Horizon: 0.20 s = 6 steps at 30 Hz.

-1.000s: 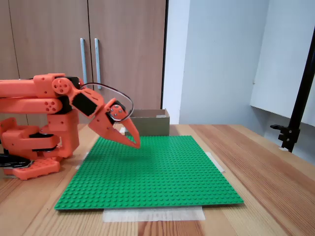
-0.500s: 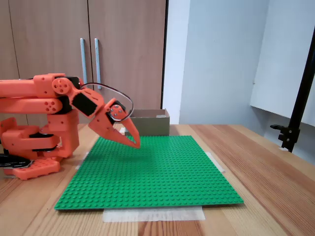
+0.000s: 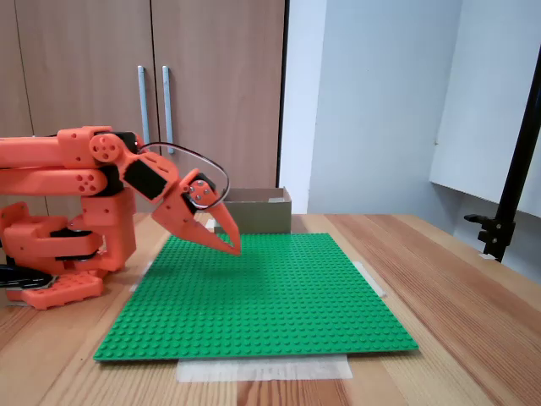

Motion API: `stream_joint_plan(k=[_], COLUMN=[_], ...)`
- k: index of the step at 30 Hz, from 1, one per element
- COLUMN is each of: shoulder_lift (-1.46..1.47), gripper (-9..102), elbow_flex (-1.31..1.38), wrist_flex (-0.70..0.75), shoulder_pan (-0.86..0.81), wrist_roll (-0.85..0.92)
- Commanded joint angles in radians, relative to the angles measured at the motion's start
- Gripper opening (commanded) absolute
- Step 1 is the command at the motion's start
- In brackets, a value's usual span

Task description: Pick the red lego block and put it in the box.

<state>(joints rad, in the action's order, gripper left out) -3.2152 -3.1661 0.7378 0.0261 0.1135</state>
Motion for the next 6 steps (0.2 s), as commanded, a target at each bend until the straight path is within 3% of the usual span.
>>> stream_joint_plan(k=[1, 6], shoulder_lift=[-0.008, -0.008], gripper=[-1, -1], elbow_flex=[-0.028, -0.028], wrist_flex=[-0.012, -0.012], shoulder_pan=[0.002, 0.002], wrist_roll=[0.0, 0.0])
